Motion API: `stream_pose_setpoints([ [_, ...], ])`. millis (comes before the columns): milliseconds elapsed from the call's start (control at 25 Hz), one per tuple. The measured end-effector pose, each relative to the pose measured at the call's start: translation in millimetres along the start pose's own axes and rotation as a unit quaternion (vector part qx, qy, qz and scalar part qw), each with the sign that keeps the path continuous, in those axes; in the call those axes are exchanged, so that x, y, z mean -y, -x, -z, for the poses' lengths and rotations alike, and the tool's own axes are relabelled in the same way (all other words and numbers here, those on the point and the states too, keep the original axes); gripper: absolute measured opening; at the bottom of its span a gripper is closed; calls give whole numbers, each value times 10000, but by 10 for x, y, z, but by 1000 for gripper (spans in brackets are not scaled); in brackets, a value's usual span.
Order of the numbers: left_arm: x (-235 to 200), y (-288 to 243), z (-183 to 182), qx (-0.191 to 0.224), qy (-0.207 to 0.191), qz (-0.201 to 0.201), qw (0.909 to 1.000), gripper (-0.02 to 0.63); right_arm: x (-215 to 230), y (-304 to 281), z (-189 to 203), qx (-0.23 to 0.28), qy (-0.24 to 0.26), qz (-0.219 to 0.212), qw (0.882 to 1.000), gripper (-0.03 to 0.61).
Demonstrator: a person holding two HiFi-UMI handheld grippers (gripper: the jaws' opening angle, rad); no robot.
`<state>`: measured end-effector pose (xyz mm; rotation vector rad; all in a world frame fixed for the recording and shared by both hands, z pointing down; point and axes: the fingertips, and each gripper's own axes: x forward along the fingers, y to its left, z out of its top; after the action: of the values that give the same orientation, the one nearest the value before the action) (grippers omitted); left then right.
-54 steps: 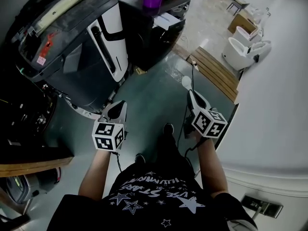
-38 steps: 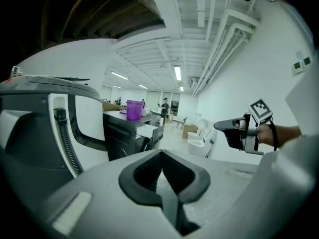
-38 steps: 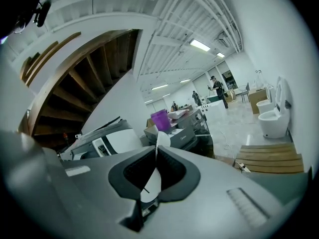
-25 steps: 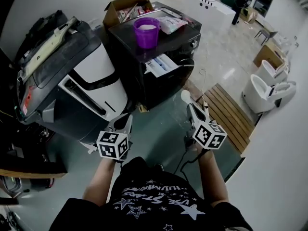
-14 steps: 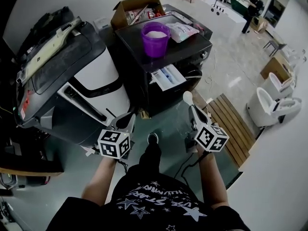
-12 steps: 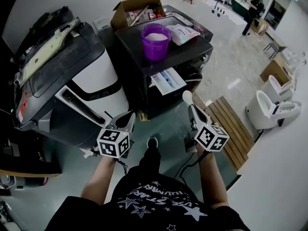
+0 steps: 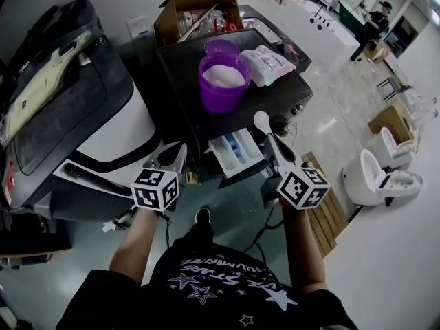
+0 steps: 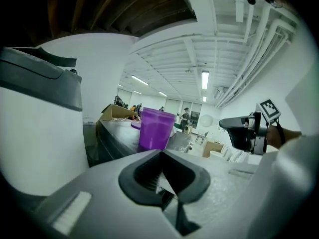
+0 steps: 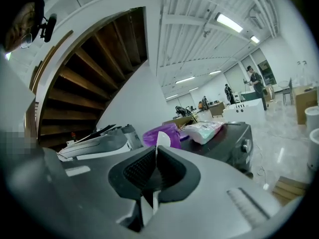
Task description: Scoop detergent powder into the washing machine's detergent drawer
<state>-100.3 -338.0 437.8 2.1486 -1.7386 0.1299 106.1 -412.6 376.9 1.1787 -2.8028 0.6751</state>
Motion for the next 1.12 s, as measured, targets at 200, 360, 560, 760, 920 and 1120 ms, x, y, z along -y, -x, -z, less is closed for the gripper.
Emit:
stream_pose_setpoints([
  [200,-309,-386,-262,26,41,-125,9999,2,-50,-564,-412,49,413,-348,9985,35],
  [360,-487,-581,-409,95,80,-166,9998,2,-98,-917,-689,-13,1116,-561,9922,35],
  [560,-645,-733,-538,166,107,-173,9997,2,-78,-1319,-906,-504,2049,-849,9738,35],
  [760,-747,-773,-552,162,122,-281,9994,2,-88,-1653,-988,-1251,3676,-1087,9151,35],
  [920,-815,-760,-577,207,144,-500,9984,1,-86,-1905,-927,-1959,5052,-1361,8294,35],
  [1120,-884,-704,-610,337,231,-849,9956,1,-7,-2172,-716,-2705,6246,-1767,7110,35],
])
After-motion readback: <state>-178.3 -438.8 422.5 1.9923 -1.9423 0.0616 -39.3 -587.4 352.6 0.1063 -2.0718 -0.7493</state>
